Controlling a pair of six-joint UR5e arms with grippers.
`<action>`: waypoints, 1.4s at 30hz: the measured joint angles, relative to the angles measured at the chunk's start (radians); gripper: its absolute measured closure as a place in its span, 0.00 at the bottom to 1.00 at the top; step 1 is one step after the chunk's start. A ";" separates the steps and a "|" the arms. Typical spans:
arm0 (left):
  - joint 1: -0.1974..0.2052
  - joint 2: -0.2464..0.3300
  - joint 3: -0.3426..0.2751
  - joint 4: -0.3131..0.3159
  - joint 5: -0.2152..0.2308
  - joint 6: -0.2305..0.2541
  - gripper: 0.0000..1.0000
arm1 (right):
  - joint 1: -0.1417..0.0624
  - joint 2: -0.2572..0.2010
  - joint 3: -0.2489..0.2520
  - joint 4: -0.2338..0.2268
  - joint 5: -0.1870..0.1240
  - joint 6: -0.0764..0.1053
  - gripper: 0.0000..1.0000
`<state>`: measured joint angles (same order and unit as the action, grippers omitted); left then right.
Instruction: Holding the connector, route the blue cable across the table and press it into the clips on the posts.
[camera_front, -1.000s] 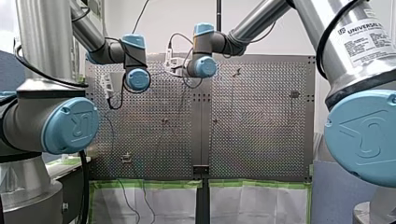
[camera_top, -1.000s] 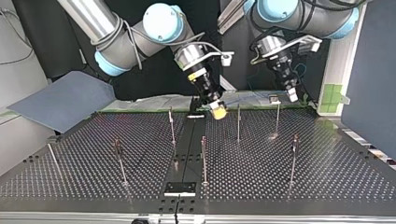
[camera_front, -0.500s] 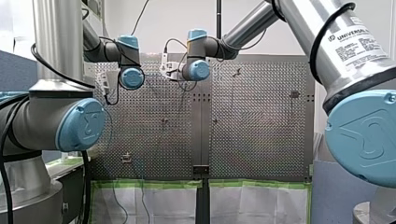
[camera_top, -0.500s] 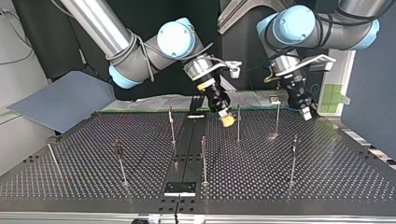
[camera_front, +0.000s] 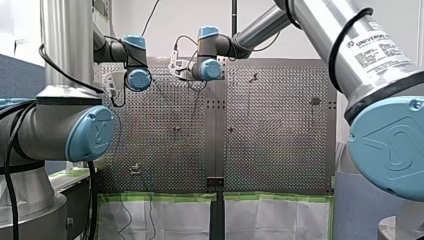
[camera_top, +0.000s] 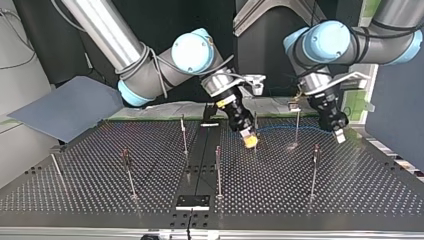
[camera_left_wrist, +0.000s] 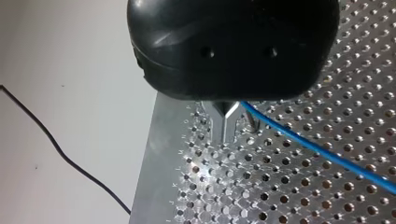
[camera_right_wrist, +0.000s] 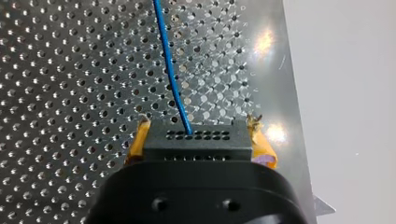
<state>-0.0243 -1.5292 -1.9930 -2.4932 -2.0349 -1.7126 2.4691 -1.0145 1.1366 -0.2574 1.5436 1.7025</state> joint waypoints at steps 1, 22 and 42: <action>0.004 -0.001 0.004 -0.001 0.006 -0.003 1.00 | -0.001 0.004 -0.011 0.003 -0.001 0.001 1.00; 0.052 -0.059 0.086 -0.025 0.079 -0.044 1.00 | -0.002 0.075 -0.162 0.028 -0.012 0.028 1.00; 0.096 -0.114 0.115 0.026 0.175 -0.084 1.00 | -0.011 0.111 -0.173 0.027 -0.012 0.035 1.00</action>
<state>0.0718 -1.6428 -1.8781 -2.4674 -1.8600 -1.7966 2.4585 -0.9036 0.9637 -0.2301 1.5320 1.7376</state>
